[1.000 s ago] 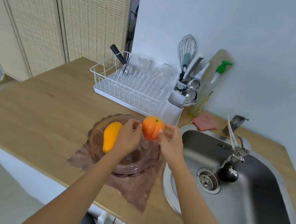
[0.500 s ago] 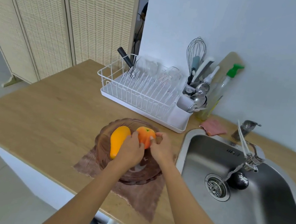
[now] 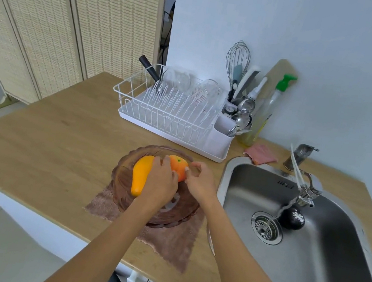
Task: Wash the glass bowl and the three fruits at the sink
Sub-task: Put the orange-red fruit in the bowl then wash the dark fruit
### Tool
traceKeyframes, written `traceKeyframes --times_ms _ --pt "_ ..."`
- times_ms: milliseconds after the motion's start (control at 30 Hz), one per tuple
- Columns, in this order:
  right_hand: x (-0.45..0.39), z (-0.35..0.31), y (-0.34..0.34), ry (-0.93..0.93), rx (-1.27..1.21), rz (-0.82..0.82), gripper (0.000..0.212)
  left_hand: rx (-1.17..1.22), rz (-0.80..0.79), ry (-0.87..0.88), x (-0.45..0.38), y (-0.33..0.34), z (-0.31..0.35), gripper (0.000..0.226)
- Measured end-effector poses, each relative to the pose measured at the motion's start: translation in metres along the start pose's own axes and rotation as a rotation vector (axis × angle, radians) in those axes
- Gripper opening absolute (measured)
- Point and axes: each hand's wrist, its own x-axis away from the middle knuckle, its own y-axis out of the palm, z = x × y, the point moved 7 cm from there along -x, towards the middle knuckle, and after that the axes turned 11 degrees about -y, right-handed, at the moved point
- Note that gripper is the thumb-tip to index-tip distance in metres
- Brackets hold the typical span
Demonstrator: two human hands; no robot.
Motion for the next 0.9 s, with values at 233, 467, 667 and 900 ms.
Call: traceKeyframes --times_ms 233,467,667,900 --pt "0.013 0.012 -0.073 -0.045 -0.051 0.183 0.016 -0.031 0.008 0.187 0.006 0.018 0.059 0.045" --pt "0.058 0.113 -0.146 0.148 -0.121 0.344 0.017 -0.098 -0.208 0.334 0.032 0.121 0.097 0.038" --pt "0.087 0.203 -0.18 0.313 -0.117 0.373 0.015 -0.398 -0.534 0.275 0.049 0.245 0.085 0.057" --pt "0.092 0.283 -0.241 0.454 -0.092 0.455 0.014 -0.789 -0.687 0.147 0.036 0.33 0.049 0.075"
